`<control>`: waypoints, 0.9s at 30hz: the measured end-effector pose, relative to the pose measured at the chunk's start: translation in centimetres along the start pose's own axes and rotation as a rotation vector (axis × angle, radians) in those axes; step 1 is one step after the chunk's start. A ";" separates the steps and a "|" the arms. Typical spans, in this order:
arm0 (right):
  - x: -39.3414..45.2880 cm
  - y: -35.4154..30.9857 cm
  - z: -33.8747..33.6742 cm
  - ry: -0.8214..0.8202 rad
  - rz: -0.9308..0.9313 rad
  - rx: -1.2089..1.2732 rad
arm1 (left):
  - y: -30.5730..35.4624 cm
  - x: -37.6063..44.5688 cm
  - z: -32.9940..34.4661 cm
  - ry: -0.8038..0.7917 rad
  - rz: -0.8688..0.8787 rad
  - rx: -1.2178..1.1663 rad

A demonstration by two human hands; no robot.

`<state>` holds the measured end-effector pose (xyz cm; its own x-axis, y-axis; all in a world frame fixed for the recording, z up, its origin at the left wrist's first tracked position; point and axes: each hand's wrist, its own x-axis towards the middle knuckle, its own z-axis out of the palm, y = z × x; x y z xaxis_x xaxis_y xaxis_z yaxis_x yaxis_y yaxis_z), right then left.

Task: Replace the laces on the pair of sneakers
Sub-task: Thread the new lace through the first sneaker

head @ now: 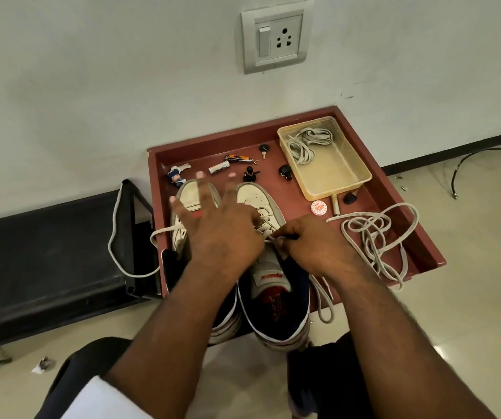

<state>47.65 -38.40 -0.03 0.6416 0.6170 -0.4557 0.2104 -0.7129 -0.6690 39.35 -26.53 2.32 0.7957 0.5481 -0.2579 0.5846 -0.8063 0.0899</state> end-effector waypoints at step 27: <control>0.3 0.5 0.3 0.023 -0.024 0.023 | 1.7 -0.5 1.0 0.040 -0.010 0.110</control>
<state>47.73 -38.50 -0.63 0.6536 0.6259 -0.4255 0.2090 -0.6896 -0.6934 39.83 -28.40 1.59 0.7970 0.5625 -0.2198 0.5729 -0.8194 -0.0193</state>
